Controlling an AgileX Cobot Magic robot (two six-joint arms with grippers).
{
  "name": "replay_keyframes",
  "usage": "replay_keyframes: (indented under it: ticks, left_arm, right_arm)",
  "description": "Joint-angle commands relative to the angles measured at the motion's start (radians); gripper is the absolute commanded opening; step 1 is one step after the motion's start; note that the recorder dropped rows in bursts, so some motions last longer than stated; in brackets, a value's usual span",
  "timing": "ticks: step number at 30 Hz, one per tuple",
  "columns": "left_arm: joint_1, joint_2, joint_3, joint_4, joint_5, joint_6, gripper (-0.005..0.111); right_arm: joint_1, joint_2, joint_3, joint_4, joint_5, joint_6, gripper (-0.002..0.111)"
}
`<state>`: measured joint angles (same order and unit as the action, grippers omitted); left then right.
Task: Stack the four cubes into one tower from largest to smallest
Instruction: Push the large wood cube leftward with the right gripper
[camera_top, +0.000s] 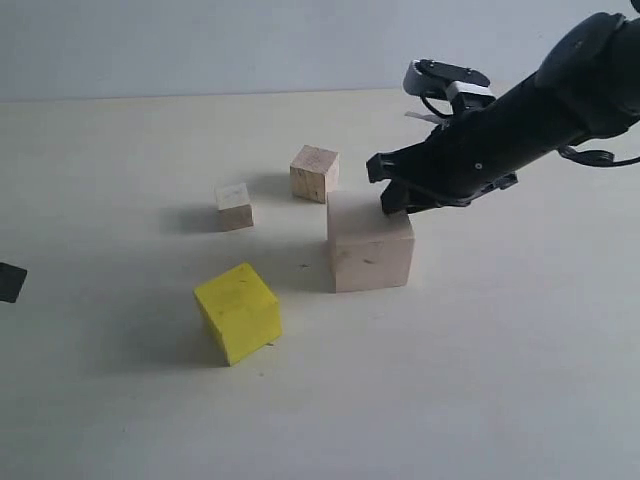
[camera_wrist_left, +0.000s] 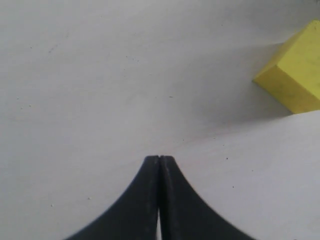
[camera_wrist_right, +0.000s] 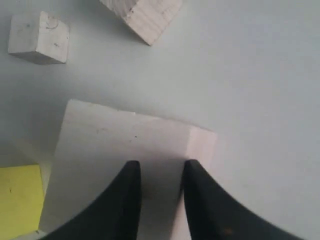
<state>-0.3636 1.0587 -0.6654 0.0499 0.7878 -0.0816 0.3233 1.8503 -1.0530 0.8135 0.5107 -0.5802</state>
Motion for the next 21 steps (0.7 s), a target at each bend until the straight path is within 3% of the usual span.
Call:
replay_keyframes:
  ticks: [1,21]
  left_arm:
    - [-0.006,0.002,0.006,-0.021,-0.016,-0.001,0.000]
    - [-0.006,0.002,0.006,-0.060,-0.016,-0.001,0.000]
  right_arm:
    - [0.033,0.033,-0.002,0.010,-0.005,0.005,0.030]
    - [0.177,0.072,-0.002,0.095,-0.145,0.162,0.030]
